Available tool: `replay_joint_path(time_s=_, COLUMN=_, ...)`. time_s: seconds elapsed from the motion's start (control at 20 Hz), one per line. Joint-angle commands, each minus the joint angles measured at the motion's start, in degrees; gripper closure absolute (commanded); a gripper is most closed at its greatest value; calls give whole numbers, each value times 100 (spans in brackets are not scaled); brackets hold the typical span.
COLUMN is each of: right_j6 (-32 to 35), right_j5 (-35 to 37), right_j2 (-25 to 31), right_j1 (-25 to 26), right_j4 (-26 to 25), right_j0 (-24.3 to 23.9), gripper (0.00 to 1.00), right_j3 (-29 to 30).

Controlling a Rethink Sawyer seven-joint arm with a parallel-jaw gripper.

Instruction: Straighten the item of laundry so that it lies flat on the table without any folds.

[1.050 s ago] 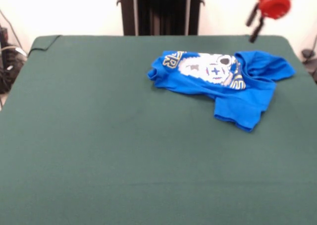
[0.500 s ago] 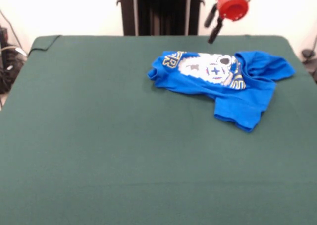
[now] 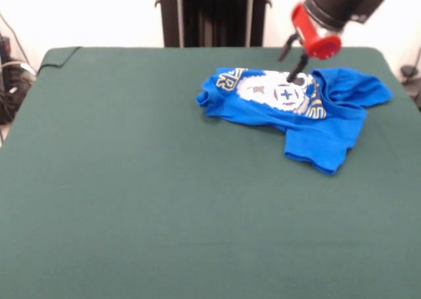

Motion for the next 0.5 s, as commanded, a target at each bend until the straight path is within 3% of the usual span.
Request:
replay_joint_path(time_s=0.05, right_j6=1486, right_j5=469, right_j2=143, right_j1=1268, right_j4=369, right_j0=633, gripper=0, right_j3=-662)
replay_joint_path(time_s=0.5, right_j6=1727, right_j5=756, right_j2=55, right_j1=1561, right_j4=985, right_j0=911, gripper=0, right_j3=-1050)
